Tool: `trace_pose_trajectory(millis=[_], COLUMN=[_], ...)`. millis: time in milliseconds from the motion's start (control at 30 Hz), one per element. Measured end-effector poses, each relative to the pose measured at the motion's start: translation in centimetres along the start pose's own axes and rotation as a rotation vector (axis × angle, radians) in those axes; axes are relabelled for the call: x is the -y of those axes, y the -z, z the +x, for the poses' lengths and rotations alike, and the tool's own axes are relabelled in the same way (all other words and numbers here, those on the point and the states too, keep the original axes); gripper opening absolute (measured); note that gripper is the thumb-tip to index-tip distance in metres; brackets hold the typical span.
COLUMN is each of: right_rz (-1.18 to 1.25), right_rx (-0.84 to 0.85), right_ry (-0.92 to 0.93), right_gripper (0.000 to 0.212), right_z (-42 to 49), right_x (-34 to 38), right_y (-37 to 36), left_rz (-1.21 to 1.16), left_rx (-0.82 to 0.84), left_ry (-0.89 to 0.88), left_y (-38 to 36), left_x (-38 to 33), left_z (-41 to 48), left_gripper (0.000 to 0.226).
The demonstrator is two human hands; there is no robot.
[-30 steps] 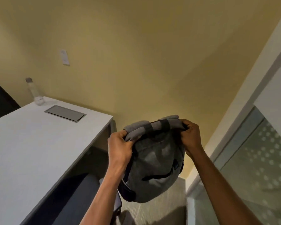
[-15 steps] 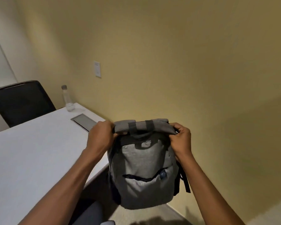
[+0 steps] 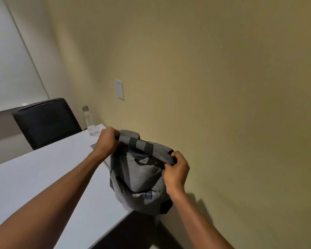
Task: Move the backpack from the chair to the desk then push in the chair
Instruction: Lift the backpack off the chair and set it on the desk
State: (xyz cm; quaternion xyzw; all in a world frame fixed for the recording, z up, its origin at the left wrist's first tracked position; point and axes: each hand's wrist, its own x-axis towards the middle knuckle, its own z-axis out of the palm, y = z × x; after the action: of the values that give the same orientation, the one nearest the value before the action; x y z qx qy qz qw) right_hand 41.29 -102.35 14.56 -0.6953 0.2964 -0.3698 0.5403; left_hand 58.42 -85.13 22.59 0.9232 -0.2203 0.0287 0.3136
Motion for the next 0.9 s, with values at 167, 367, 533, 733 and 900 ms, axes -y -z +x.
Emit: trace_pose_trajectory(millis=[167,367,533,733,900], right_rz=[-0.006,0.058,0.038,-0.041,-0.126], right_rx=[0.044,0.066,0.037,0.034,-0.028], right_ry=[-0.024,-0.096,-0.159,-0.154,-0.118], right_gripper=[0.049,0.038,0.016,0.011,0.023], right_z=[3.4,7.3,10.3,12.5,14.3], right_x=[-2.4,-2.7,-2.2,-2.4,-2.3], right_y=[-4.8,-9.0,-10.4,-11.2,-11.4], left_rz=[0.078,0.077,-0.130,-0.384,-0.265], left_rx=[-0.003,-0.026,-0.103,-0.125,-0.210], left_ry=[0.023,0.104,0.159,0.131,0.266], left_y=[-2.5,-4.5,-7.0,-10.6,-16.5], left_x=[1.1,2.3,2.0,2.3,2.9], left_z=[7.8,14.2,15.0,10.7,2.9], left_gripper=[0.015,0.022,0.026,0.060,0.057])
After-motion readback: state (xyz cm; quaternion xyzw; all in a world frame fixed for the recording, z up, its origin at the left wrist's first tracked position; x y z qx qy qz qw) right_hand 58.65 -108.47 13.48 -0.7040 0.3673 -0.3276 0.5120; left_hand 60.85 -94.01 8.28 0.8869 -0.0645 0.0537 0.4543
